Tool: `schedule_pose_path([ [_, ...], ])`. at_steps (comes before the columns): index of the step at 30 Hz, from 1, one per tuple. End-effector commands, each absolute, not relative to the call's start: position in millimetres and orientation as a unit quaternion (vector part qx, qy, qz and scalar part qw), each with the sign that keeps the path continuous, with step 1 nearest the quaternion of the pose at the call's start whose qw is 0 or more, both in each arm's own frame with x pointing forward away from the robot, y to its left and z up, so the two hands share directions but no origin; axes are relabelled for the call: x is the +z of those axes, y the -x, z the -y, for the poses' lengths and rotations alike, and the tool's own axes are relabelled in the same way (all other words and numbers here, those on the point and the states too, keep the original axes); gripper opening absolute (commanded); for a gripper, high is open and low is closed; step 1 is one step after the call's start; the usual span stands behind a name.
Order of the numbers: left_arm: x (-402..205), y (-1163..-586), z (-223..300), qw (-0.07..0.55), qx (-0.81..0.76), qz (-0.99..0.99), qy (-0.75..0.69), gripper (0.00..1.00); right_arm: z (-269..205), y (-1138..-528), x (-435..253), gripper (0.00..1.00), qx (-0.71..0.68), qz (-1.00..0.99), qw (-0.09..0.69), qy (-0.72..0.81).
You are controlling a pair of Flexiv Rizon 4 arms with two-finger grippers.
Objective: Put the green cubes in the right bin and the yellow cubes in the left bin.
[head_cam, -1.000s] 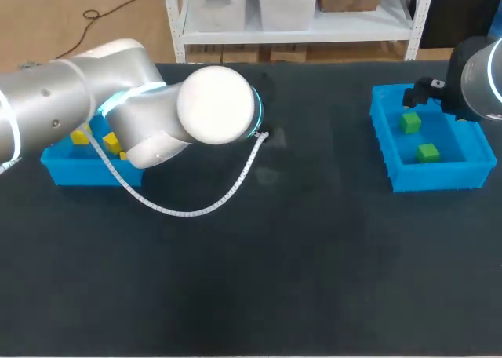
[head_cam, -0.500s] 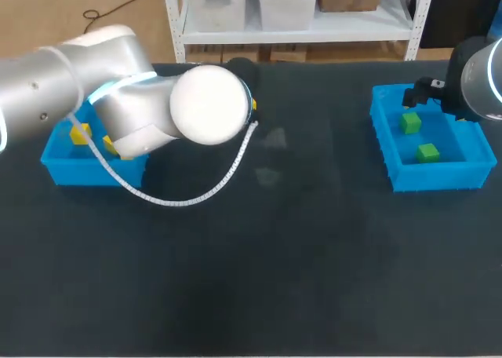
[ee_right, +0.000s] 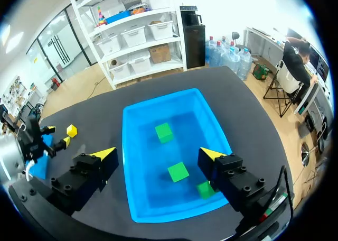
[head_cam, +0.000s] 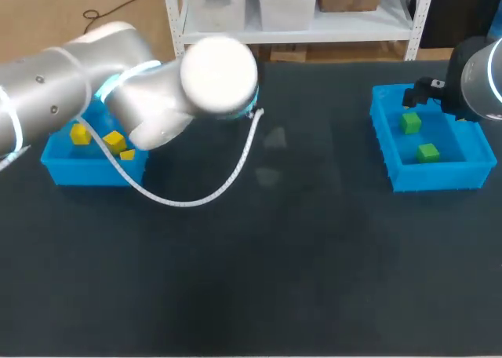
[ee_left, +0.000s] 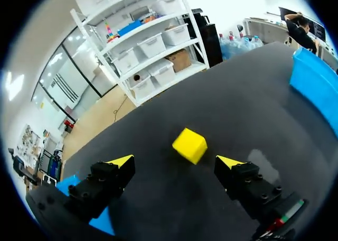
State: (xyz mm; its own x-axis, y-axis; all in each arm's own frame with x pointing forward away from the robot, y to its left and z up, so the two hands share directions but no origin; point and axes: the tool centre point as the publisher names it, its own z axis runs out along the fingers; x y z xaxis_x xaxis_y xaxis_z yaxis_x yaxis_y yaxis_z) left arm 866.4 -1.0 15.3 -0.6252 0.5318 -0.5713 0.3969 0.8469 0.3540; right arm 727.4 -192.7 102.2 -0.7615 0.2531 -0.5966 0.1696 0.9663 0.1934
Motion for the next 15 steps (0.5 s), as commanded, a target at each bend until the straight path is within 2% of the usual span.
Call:
schedule_pose_path([
  [1,-2,-910,12,0.315,0.112,-0.903,-0.270,1.00,193,-725,101,1.00,0.065,-0.935,0.331,-0.113],
  [8,-11,-932,16,0.298,0.139,-0.902,-0.279,1.00,193,-725,101,1.00,0.065,-0.935,0.331,-0.113],
  [15,-20,-929,19,0.282,0.132,-0.907,-0.285,1.00,193,-725,101,1.00,0.065,-0.935,0.331,-0.113],
])
